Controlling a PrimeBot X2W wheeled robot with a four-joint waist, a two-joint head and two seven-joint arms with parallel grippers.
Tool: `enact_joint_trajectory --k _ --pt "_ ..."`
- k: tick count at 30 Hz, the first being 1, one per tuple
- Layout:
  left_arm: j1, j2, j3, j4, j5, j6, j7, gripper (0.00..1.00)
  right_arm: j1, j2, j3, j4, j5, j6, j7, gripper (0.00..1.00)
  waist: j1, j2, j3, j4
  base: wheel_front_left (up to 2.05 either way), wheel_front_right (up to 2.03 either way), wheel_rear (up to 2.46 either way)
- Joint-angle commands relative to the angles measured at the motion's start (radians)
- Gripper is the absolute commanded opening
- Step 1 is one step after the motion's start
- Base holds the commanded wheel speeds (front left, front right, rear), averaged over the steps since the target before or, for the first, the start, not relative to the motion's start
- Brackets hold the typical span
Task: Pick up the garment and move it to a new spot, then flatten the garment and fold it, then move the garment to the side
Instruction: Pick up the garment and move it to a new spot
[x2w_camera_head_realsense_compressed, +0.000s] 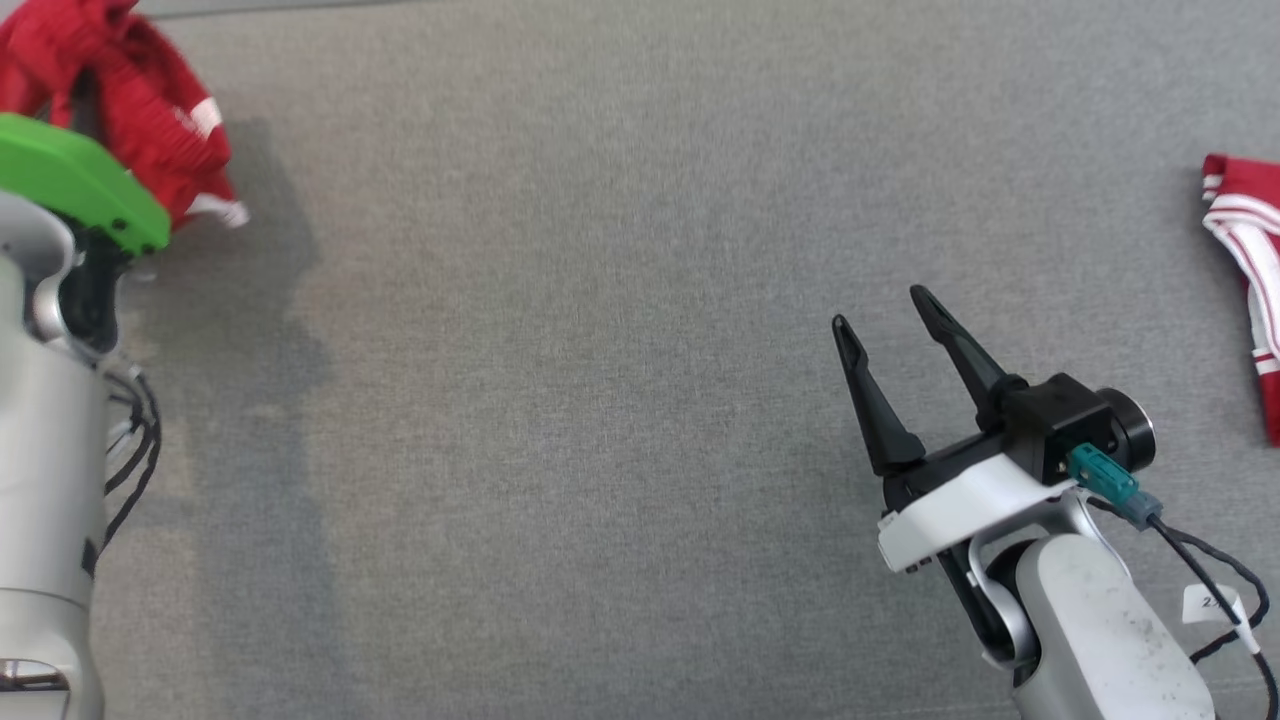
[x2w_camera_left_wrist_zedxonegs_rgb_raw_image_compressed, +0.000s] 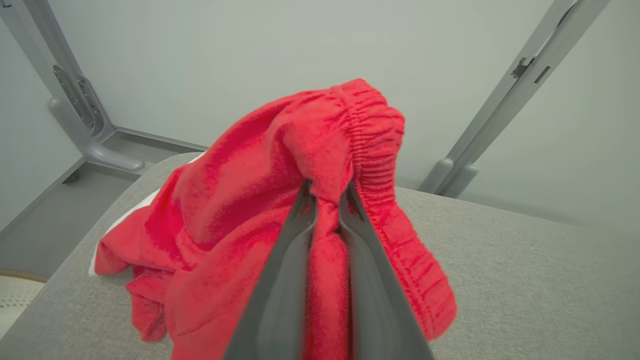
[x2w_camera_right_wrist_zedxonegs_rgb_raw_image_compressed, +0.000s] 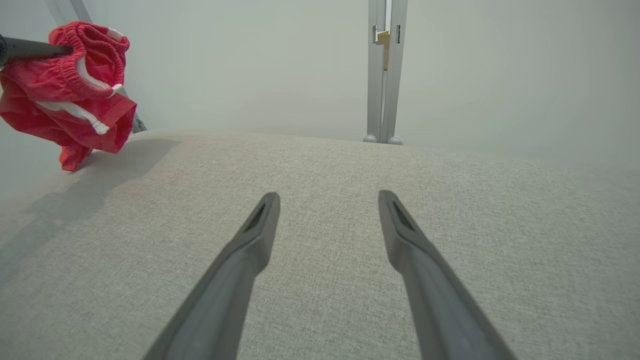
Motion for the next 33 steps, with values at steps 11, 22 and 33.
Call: enact_joint_trajectory --k 11,22,33 --pt "0.032 -0.141 -0.093 -0.301 -0.043 -0.042 0.094 0.0 0.07 0.043 -0.044 0.045 0.002 -0.002 -0.032 1.0 0.0 0.0 -0.217 -0.134 0.0 0.0 0.0" --pt "0.071 -0.269 -0.272 -0.544 -0.086 -0.062 0.157 0.0 0.063 0.062 -0.056 0.04 0.004 -0.002 -0.045 1.0 0.0 0.0 -0.173 -0.321 0.0 0.0 0.0" --pt "0.192 -0.292 -0.421 -0.459 -0.171 -0.065 0.13 0.0 0.059 0.079 -0.068 0.047 -0.001 -0.002 -0.069 1.0 0.0 0.0 -0.127 -0.352 0.0 0.0 0.0"
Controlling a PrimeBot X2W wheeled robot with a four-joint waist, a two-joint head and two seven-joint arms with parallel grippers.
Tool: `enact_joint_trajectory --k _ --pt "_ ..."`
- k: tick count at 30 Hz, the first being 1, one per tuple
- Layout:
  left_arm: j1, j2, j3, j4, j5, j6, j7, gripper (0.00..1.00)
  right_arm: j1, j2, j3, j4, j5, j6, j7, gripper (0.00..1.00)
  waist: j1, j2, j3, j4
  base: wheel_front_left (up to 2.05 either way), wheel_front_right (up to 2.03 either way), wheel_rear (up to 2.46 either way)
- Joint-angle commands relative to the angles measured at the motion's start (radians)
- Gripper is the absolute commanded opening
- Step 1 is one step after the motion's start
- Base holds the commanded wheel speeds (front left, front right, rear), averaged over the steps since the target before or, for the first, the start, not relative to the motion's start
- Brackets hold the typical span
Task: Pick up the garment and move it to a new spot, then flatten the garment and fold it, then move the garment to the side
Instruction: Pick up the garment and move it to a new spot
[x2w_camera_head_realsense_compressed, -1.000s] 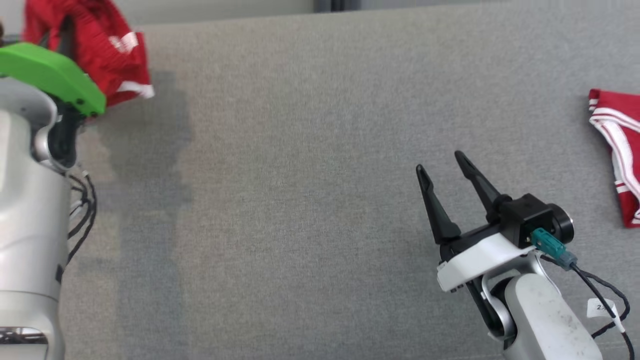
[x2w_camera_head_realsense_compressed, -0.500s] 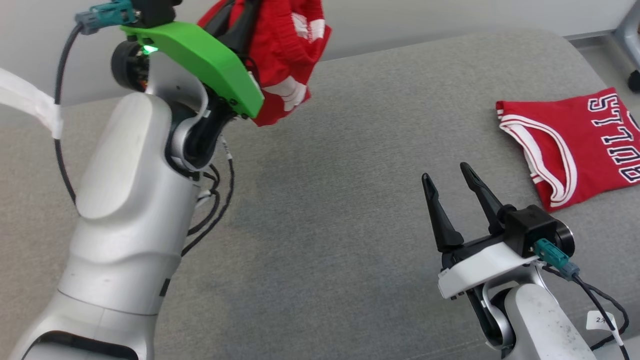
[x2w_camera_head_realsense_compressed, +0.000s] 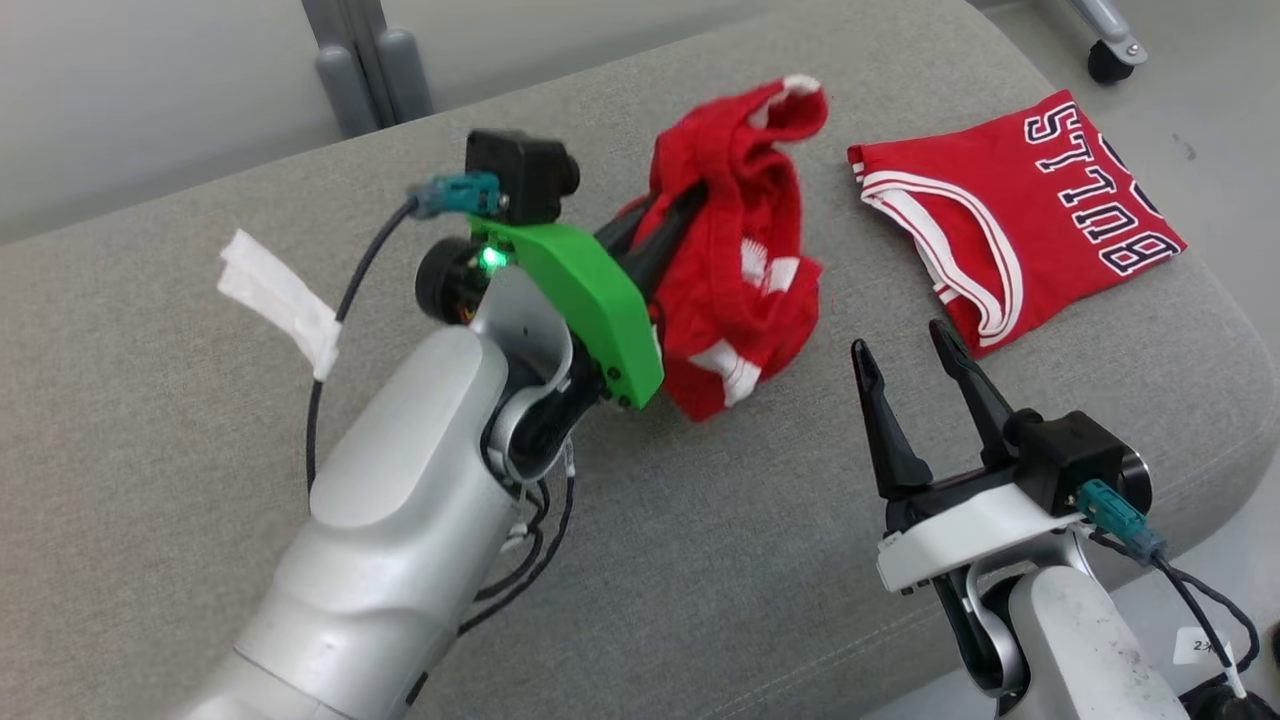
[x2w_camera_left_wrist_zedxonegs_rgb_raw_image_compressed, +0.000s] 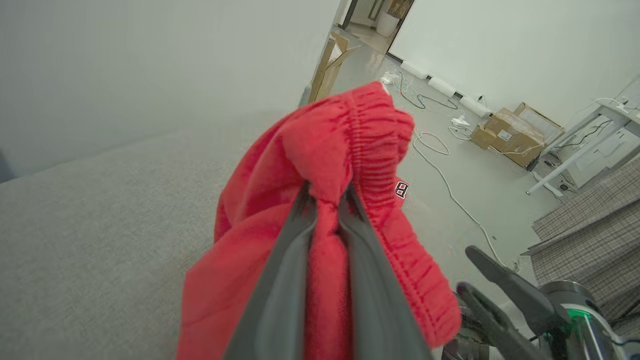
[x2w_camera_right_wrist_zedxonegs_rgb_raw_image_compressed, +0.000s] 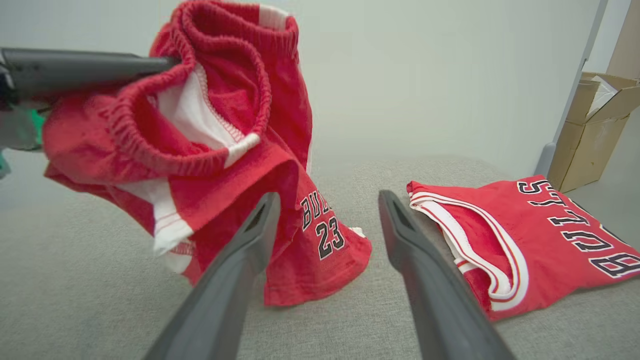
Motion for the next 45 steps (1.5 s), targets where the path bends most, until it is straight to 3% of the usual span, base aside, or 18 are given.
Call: enact_joint_trajectory --k 1,4,5,6,7,15,19,23,28,34,45 --pt "0.059 0.021 -0.007 0.067 0.008 0.004 -0.03 0.0 -0.009 0.006 0.007 0.002 -0.001 -0.002 -0.01 1.0 0.0001 -0.0001 0.019 0.007 0.0 0.0 0.0" --pt "0.116 0.029 -0.007 0.167 0.011 0.014 -0.072 0.0 -0.015 0.007 0.016 0.009 0.003 -0.002 -0.013 1.0 0.0001 -0.0001 0.021 0.028 0.0 0.0 0.0" --pt "0.132 0.026 -0.012 0.196 0.008 0.012 -0.085 0.09 -0.017 0.007 0.018 0.011 0.003 -0.002 -0.014 1.0 0.0001 -0.0001 0.021 0.036 0.0 0.0 0.0" --pt "0.152 0.022 -0.014 0.224 -0.005 0.008 -0.1 0.59 -0.018 0.006 0.018 0.014 0.001 -0.002 -0.015 1.0 0.0001 -0.0001 0.02 0.047 0.0 0.0 0.0" --pt "0.159 0.022 -0.019 0.244 -0.004 0.005 -0.112 1.0 -0.018 0.004 0.018 0.016 0.0 -0.002 -0.014 1.0 0.0001 -0.0001 0.018 0.055 0.0 0.0 0.0" --pt "0.216 0.029 -0.024 0.246 -0.027 -0.004 -0.348 1.0 -0.001 -0.005 0.013 0.02 -0.007 -0.002 -0.003 1.0 0.0001 -0.0001 -0.025 0.125 0.0 0.0 0.0" --pt "0.268 0.092 -0.025 0.148 -0.019 -0.005 -0.431 1.0 0.023 -0.009 -0.006 0.012 -0.011 -0.002 0.004 1.0 0.0001 -0.0001 -0.059 0.166 0.0 0.0 0.0" --pt "0.333 0.142 0.025 0.05 0.041 0.003 -0.447 1.0 0.044 -0.011 -0.026 0.0 -0.017 -0.002 0.012 1.0 0.0001 -0.0001 -0.084 0.2 0.0 0.0 0.0" --pt "0.519 0.183 0.203 -0.151 0.152 0.046 -0.445 1.0 0.068 -0.01 -0.05 -0.014 -0.021 -0.002 0.021 1.0 0.0001 -0.0001 -0.109 0.235 0.0 0.0 0.0" --pt "0.689 0.183 0.34 -0.276 0.264 0.062 -0.446 1.0 0.097 -0.008 -0.096 -0.017 -0.023 -0.002 0.026 1.0 0.0001 -0.0001 -0.119 0.279 0.0 0.0 0.0" --pt "0.834 0.137 0.492 -0.337 0.341 0.081 -0.446 1.0 0.149 0.004 -0.182 0.02 -0.025 -0.002 0.034 1.0 0.0001 -0.0001 -0.152 0.313 0.0 0.0 0.0"
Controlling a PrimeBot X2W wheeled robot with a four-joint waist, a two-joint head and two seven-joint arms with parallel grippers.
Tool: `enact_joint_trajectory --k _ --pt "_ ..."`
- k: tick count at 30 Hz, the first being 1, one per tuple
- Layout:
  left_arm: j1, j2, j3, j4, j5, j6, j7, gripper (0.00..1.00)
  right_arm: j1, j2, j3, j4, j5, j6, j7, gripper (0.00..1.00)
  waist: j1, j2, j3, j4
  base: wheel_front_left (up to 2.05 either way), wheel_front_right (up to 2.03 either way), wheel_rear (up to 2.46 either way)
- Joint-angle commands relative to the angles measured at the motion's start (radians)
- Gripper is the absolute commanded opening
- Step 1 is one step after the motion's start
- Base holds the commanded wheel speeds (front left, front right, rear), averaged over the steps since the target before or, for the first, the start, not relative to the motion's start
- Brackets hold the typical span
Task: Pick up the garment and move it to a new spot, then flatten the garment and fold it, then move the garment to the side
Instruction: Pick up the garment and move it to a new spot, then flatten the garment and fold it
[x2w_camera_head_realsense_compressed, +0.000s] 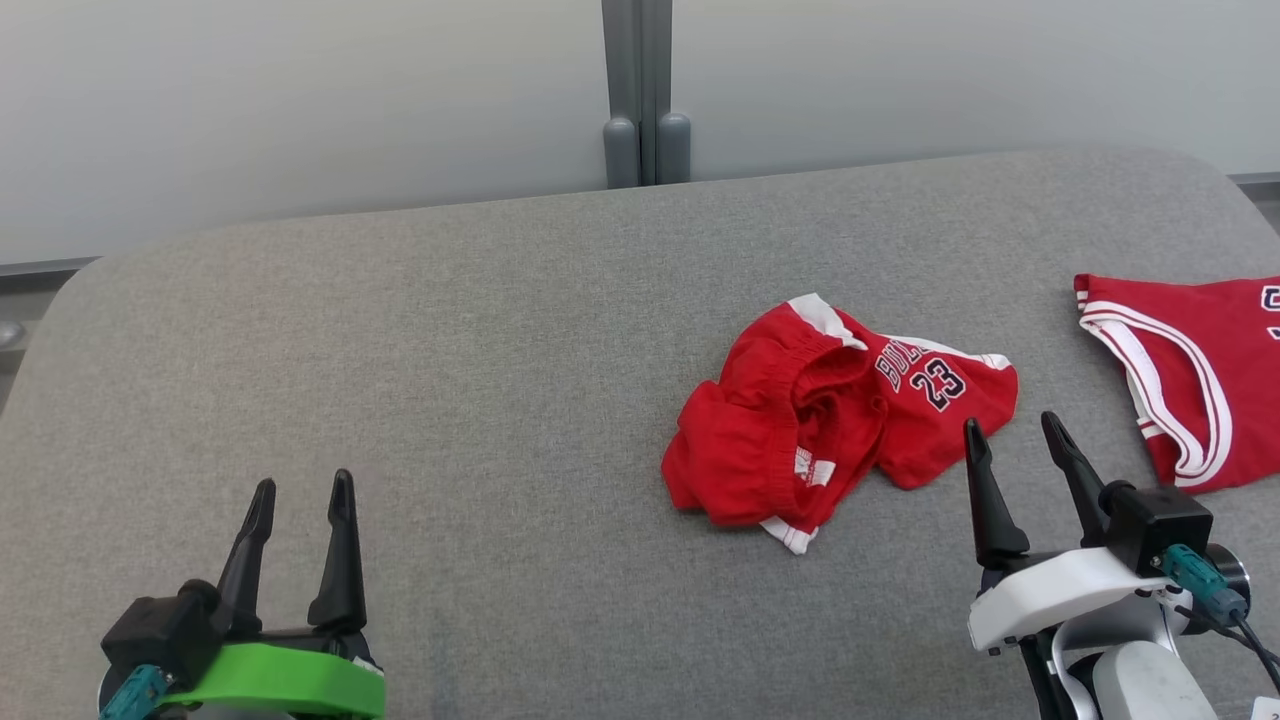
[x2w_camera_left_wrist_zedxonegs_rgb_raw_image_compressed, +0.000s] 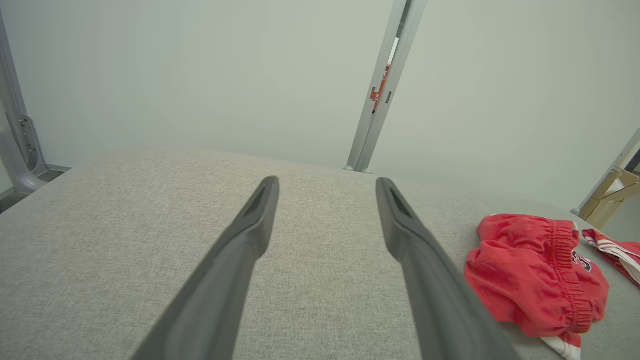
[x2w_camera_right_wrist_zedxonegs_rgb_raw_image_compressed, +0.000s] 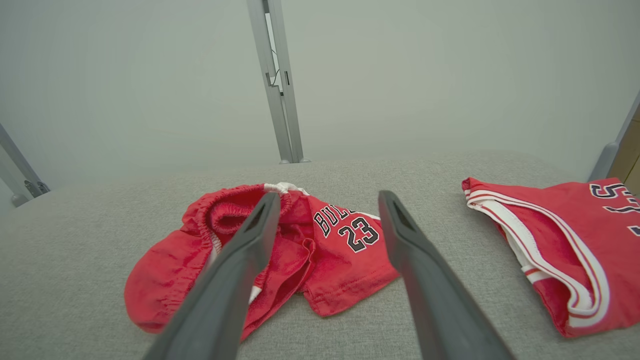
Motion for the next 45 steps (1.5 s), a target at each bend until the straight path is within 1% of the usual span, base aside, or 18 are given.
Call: enact_joint_trajectory --k 1,5,9,11,16,21,35,45 --pt "0.026 -0.009 0.013 -0.009 0.012 0.004 -0.002 1.0 0.01 0.002 -0.003 0.003 -0.005 -0.002 0.004 1.0 0.0 0.0 -0.009 0.004 0.0 0.0 0.0" --pt "0.053 -0.027 0.048 -0.018 0.032 -0.008 -0.002 1.0 0.021 0.004 -0.007 0.006 -0.016 -0.002 0.014 1.0 0.0 0.0 -0.019 0.006 0.0 0.0 0.0" --pt "0.065 -0.018 0.072 -0.013 0.06 -0.01 -0.002 1.0 0.024 0.004 -0.006 0.008 -0.031 -0.002 0.025 1.0 0.0 0.0 -0.025 0.007 0.0 0.0 0.0" --pt "0.073 -0.021 0.079 -0.009 0.076 -0.002 -0.002 1.0 0.028 -0.001 -0.012 0.013 -0.042 -0.002 0.029 1.0 0.0 0.0 -0.029 0.008 0.0 0.0 0.0" --pt "0.08 -0.027 0.1 0.002 0.087 -0.006 -0.002 1.0 0.03 0.001 -0.02 0.02 -0.053 -0.002 0.036 1.0 0.0 0.0 -0.036 0.009 0.0 0.0 0.0" --pt "0.085 -0.036 0.104 0.003 0.095 -0.005 -0.003 1.0 0.032 0.004 -0.015 0.015 -0.058 -0.002 0.039 1.0 0.0 0.0 -0.037 0.009 0.0 0.0 0.0" --pt "0.068 -0.051 0.11 0.022 0.103 -0.027 -0.003 1.0 0.026 0.006 -0.01 0.012 -0.059 -0.002 0.04 1.0 0.0 0.0 -0.023 0.009 0.0 0.0 0.0" --pt "0.058 -0.059 0.109 0.036 0.108 -0.033 -0.003 1.0 0.021 0.007 -0.005 0.013 -0.048 -0.002 0.041 1.0 0.0 0.0 -0.019 0.0 0.0 0.0 0.0"
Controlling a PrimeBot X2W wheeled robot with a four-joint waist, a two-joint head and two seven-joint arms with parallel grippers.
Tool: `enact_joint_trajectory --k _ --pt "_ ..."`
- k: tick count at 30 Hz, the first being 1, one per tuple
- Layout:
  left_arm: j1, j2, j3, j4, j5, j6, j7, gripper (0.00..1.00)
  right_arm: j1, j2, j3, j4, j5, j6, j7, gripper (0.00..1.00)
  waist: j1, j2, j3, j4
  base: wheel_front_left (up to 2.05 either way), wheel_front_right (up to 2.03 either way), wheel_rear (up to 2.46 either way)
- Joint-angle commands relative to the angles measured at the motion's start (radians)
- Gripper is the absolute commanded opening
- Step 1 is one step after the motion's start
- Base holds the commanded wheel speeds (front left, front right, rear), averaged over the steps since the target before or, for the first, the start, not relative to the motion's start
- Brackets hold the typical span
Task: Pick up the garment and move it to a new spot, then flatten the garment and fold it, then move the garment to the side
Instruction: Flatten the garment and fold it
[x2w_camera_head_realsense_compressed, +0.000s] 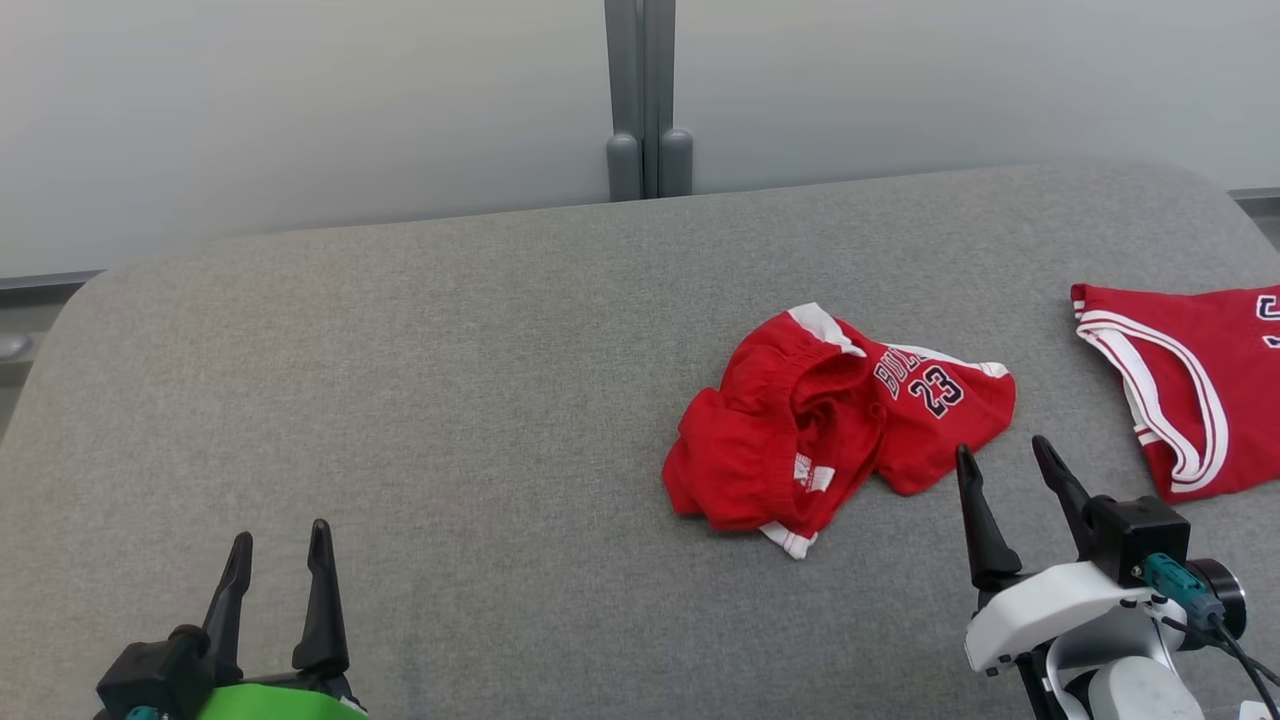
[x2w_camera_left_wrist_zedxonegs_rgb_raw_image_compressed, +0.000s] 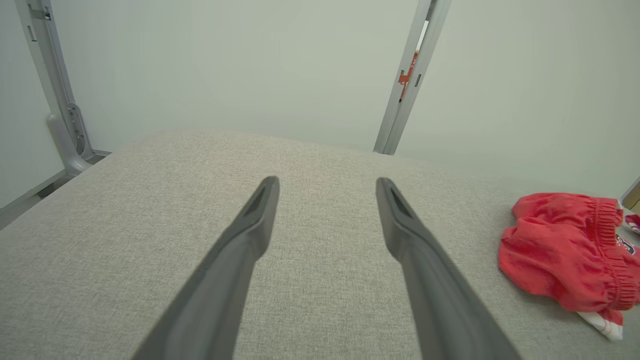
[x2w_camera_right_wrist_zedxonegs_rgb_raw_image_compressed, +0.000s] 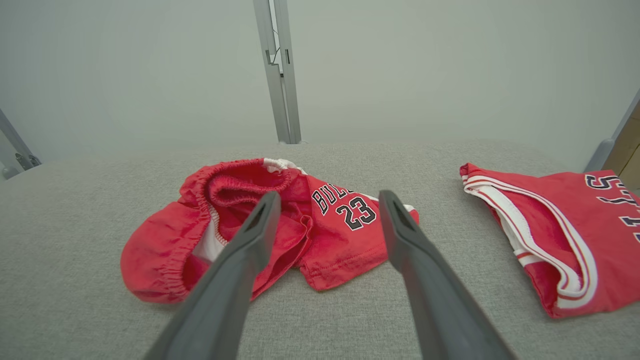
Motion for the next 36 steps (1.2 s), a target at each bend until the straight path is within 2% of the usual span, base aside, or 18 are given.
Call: enact_joint_trajectory --k 1,5,9,22,28,36 --pt "-0.02 -0.003 -0.003 0.004 0.01 -0.006 -0.003 1.0 -0.003 -0.001 0.004 0.0 0.006 -0.002 0.001 1.0 0.0 0.0 0.003 -0.004 0.0 0.0 0.0" --pt "-0.064 -0.004 -0.039 0.019 0.018 -0.014 0.012 1.0 -0.016 -0.007 0.016 0.007 0.009 -0.002 0.002 1.0 0.0 0.0 0.011 -0.023 0.0 0.0 0.0" --pt "-0.132 -0.015 -0.113 0.056 0.022 -0.026 0.087 1.0 -0.025 -0.008 0.022 0.008 0.014 -0.002 -0.002 1.0 0.0 0.0 0.024 -0.056 0.0 0.0 0.0" --pt "-0.387 -0.076 -0.368 0.227 -0.009 -0.039 0.297 1.0 -0.061 -0.007 0.04 0.011 0.013 -0.002 -0.01 1.0 0.0 0.0 0.093 -0.217 0.0 0.0 0.0" --pt "-0.46 -0.081 -0.455 0.271 -0.074 0.023 0.35 1.0 -0.072 -0.014 0.051 0.021 0.026 -0.002 -0.023 1.0 0.0 0.0 0.123 -0.27 0.0 0.0 0.0" --pt "-0.553 -0.08 -0.598 0.333 -0.079 0.12 0.343 1.0 -0.084 -0.012 0.063 0.036 0.03 -0.002 -0.038 1.0 0.0 0.0 0.129 -0.311 0.0 0.0 0.0"
